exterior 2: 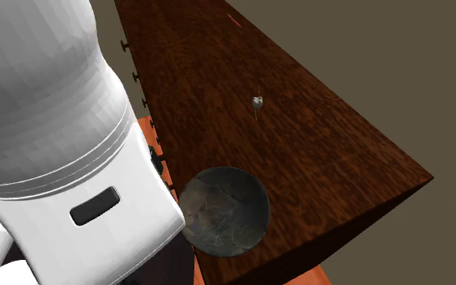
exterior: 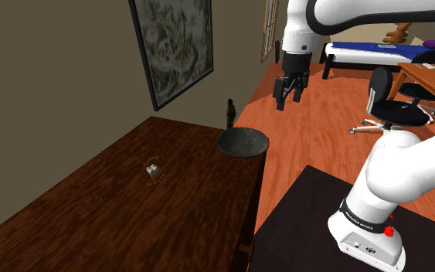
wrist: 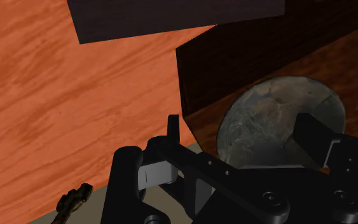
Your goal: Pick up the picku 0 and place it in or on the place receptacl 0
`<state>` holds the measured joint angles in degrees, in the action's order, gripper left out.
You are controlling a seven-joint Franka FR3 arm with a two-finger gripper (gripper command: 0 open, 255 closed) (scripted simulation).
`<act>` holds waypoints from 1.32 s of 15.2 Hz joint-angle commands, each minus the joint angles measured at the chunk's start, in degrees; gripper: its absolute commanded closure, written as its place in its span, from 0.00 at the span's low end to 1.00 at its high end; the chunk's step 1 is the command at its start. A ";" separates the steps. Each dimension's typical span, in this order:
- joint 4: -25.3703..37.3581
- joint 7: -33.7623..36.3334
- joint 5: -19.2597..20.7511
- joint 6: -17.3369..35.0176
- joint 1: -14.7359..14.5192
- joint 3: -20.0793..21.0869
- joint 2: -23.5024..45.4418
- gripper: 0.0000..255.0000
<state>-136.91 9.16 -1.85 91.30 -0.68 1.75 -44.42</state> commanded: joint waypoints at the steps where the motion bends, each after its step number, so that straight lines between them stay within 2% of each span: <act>1: 0.00 0.00 0.00 0.00 0.00 0.00 0.00 0.00; 11: 4.54 13.85 -5.35 9.64 -2.81 12.10 11.42 0.00; 16: 9.55 21.03 -5.33 13.87 -3.17 17.98 19.36 0.00; 20: 14.86 27.27 -3.48 16.58 -3.17 22.54 26.67 0.00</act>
<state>-123.51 34.40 -5.83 107.02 -3.76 22.86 -19.86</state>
